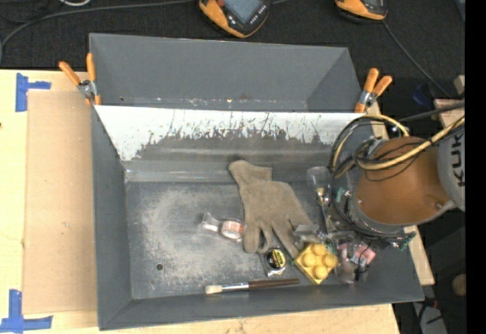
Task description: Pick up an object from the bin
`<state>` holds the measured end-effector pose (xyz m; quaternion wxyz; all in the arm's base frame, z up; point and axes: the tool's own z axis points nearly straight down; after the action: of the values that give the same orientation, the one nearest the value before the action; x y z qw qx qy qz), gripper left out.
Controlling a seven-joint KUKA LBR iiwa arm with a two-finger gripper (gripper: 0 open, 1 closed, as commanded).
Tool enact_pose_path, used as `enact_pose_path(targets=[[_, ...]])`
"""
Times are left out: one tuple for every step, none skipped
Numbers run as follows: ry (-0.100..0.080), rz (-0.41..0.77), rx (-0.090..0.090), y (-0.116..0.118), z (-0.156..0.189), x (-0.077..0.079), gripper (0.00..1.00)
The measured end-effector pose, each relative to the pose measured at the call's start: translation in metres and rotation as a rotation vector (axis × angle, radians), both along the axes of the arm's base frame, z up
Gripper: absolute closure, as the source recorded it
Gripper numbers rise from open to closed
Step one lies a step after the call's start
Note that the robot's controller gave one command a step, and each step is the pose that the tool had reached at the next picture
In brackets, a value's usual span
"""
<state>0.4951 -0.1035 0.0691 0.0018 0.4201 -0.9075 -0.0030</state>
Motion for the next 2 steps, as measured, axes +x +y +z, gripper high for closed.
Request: enact_pose_path(targets=[[0.002, 0.237, 0.004, 0.0101, 0.0016, 0.0017, 1.00], [0.002, 0.237, 0.004, 0.0101, 0.0015, 0.0016, 1.00]])
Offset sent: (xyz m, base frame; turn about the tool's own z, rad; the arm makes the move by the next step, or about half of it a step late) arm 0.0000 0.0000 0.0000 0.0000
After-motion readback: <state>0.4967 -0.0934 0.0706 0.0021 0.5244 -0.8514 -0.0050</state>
